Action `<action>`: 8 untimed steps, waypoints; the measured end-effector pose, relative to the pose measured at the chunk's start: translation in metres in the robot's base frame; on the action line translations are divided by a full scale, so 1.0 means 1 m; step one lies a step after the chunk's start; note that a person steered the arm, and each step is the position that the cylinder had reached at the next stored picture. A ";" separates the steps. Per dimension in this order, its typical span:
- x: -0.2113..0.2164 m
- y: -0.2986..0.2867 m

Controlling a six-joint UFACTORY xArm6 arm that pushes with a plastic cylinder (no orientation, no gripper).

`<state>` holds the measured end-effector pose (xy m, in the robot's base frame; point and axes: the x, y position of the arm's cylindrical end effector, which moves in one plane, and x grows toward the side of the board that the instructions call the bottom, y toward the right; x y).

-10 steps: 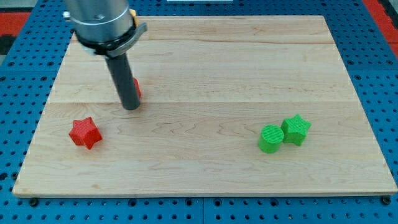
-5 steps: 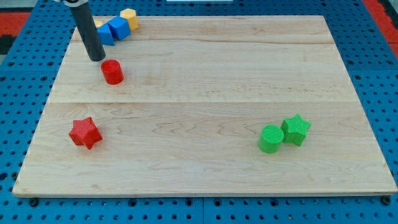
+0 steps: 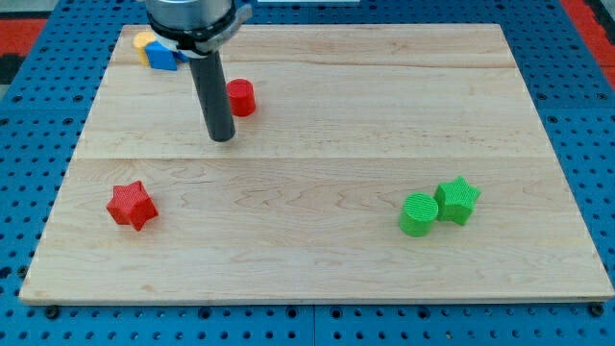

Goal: Place the red circle at the bottom right of the blue triangle

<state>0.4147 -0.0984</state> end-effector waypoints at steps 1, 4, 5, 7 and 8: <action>-0.007 0.024; -0.111 -0.019; -0.097 -0.006; -0.032 -0.066; -0.079 -0.067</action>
<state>0.3357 -0.1658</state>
